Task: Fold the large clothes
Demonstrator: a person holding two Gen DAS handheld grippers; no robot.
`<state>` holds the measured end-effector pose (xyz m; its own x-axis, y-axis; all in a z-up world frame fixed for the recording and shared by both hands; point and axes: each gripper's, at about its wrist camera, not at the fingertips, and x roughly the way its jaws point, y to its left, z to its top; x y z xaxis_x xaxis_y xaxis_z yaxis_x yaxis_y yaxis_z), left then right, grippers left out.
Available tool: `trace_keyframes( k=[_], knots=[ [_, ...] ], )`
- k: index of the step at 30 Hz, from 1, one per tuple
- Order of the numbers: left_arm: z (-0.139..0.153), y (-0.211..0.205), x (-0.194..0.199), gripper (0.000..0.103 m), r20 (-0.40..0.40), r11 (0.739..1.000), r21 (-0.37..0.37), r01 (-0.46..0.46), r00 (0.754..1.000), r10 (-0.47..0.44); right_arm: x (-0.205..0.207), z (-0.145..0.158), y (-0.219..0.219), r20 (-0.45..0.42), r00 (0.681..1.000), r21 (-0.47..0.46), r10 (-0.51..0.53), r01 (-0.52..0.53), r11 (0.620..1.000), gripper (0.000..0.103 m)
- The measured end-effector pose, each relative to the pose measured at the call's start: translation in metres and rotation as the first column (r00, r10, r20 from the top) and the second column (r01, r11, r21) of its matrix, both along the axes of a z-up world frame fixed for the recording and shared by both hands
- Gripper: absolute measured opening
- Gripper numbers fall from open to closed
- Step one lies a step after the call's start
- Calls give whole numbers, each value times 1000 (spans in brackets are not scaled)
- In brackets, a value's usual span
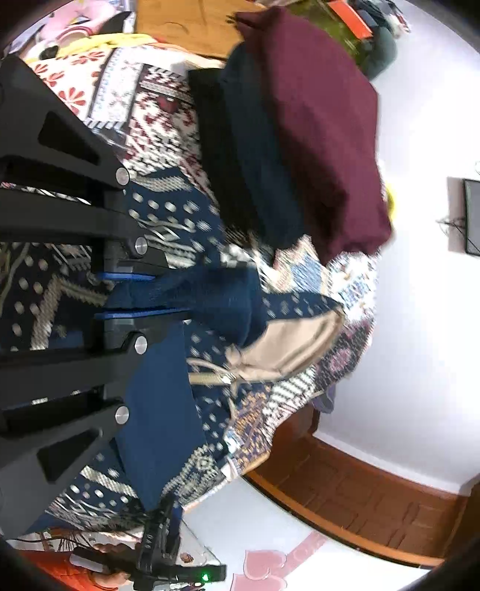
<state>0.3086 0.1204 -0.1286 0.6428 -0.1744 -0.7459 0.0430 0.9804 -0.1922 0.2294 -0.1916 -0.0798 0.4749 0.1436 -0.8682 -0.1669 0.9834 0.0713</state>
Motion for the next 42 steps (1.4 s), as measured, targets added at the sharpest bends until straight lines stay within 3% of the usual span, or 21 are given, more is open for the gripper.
trace_keyframes(
  k=[8, 10, 13, 15, 21, 26, 32, 36, 42],
  knots=[
    [-38, 25, -20, 11, -66, 997, -11, -81, 995, 80, -3, 4, 7, -11, 999, 14, 37, -37, 999, 57],
    [-41, 28, -26, 12, -64, 996, 5, -87, 994, 87, -3, 3, 11, -9, 999, -2, 41, -41, 999, 57],
    [-52, 33, -31, 22, -105, 994, 45, -95, 990, 99, -4, 2, 11, -4, 999, -13, 35, -35, 999, 58],
    [-63, 39, -33, 23, -137, 986, 108, -130, 980, 144, -4, 2, 11, -5, 1000, -2, 30, -30, 1000, 58],
    [-83, 61, -46, 29, -204, 976, 138, -171, 959, 197, -4, 2, 10, -16, 999, 0, 28, -28, 1000, 58],
    [-69, 64, -52, 30, -179, 971, 168, -172, 963, 202, 0, 7, 13, -30, 999, -16, 40, -41, 999, 58],
    [-23, 42, -40, 40, -71, 977, 175, -125, 988, 139, 11, 31, 19, 27, 998, -3, 53, -53, 999, 58],
    [8, 15, -19, 44, 6, 983, 169, -65, 998, 65, 24, 53, 25, 85, 994, 11, 68, -69, 998, 58],
    [30, -28, 27, 46, 56, 984, 177, 16, 998, -26, 52, 77, 42, 156, 984, 28, 87, -92, 995, 58]
  ],
)
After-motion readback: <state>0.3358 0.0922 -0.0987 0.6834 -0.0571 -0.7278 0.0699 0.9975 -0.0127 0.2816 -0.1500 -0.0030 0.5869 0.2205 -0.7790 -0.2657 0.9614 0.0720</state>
